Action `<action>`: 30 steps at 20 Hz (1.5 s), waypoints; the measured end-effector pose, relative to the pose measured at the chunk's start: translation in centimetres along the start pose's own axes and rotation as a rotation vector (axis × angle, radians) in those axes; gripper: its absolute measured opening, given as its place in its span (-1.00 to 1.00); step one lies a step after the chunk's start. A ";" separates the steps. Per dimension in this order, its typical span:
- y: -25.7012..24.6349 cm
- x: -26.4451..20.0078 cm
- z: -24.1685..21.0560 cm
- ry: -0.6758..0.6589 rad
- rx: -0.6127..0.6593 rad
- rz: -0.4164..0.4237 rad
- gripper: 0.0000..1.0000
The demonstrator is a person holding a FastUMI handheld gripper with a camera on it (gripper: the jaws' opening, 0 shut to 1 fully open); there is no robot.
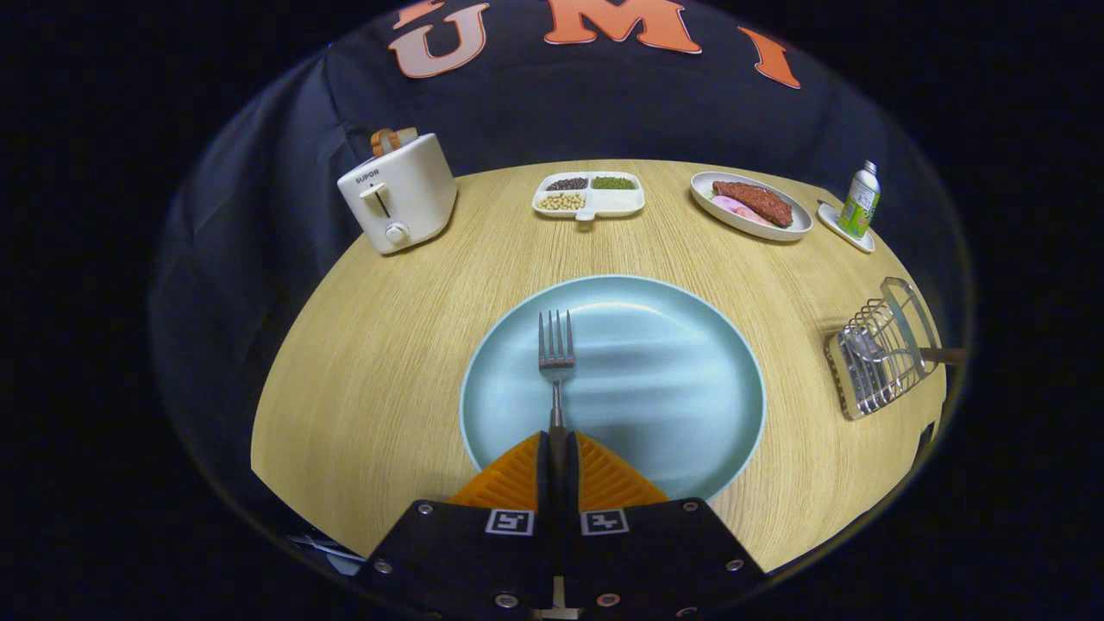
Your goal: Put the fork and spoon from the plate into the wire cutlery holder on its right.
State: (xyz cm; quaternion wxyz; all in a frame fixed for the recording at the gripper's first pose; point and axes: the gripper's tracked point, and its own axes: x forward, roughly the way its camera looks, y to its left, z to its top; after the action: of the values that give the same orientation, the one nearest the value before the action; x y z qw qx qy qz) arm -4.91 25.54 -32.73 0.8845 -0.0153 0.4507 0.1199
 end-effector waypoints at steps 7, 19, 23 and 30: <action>-6.1 -5.7 4.1 0.029 -0.015 0.031 -0.89; -21.3 -13.5 6.9 0.244 -0.133 -0.030 -0.89; -24.7 -14.5 7.1 0.333 -0.189 -0.033 -0.89; -27.8 -13.8 6.0 0.545 -0.260 -0.006 -0.89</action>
State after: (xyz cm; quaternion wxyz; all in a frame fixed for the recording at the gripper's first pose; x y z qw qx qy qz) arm -1.68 -3.33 -20.42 0.7220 -0.1611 0.6522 0.1655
